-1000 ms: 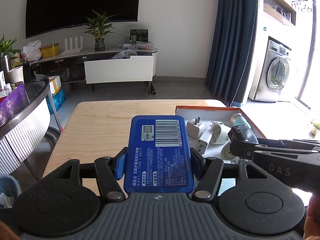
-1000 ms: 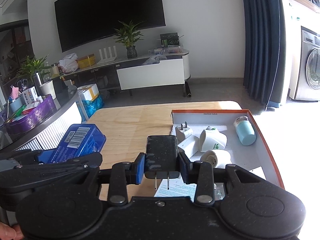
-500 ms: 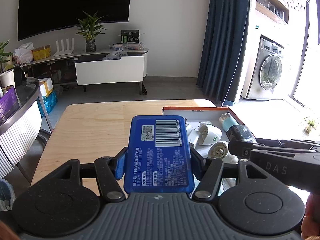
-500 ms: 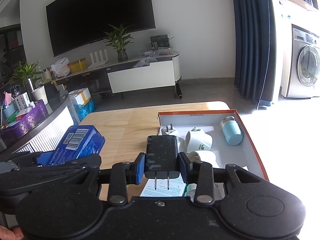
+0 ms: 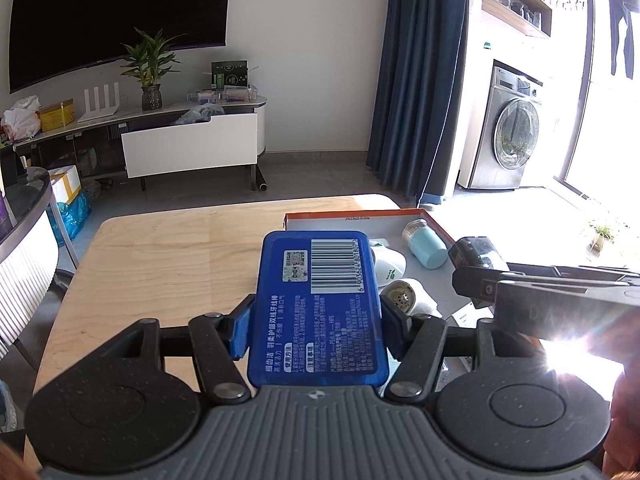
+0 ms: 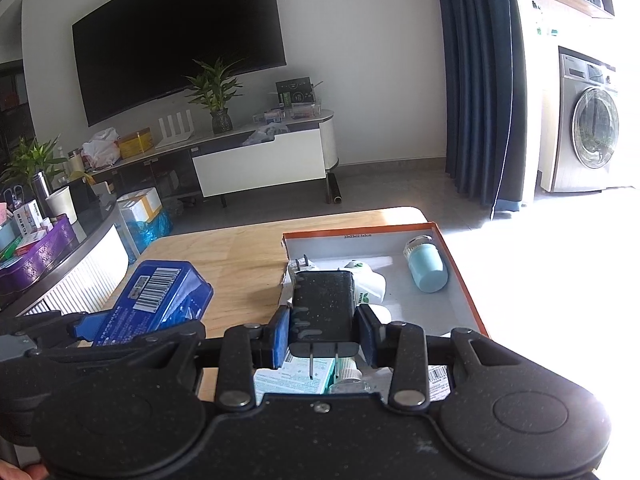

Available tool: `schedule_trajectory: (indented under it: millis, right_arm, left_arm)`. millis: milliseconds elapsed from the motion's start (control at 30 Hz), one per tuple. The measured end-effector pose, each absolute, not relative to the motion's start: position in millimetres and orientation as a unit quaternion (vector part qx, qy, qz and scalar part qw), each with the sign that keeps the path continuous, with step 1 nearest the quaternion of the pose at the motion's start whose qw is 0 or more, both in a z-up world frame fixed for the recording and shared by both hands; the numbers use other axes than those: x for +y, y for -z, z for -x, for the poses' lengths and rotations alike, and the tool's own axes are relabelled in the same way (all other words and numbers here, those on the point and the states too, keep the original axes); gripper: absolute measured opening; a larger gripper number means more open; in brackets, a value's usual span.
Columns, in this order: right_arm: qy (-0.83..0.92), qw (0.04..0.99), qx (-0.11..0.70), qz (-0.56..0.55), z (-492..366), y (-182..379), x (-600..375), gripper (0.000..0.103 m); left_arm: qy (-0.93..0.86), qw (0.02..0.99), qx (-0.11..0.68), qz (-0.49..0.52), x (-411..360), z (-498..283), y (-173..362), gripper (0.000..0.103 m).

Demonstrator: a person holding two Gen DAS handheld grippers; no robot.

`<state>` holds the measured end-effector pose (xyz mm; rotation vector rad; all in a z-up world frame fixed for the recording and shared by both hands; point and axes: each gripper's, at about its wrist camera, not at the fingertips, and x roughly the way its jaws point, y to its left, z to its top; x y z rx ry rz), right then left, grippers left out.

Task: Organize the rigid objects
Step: 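Carry the blue case in the left gripper and black charger in the right over the box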

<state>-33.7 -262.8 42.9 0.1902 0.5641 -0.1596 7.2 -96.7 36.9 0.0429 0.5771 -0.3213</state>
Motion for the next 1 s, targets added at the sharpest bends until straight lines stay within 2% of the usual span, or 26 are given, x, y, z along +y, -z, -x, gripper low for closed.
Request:
schedule_trajectory:
  millis: [1000]
  right_arm:
    - [0.122, 0.945, 0.285, -0.108, 21.8, -35.0, -302.9, 0.044]
  left_arm:
    - [0.211, 0.931, 0.294, -0.042, -130.5, -29.2, -27.3, 0.063]
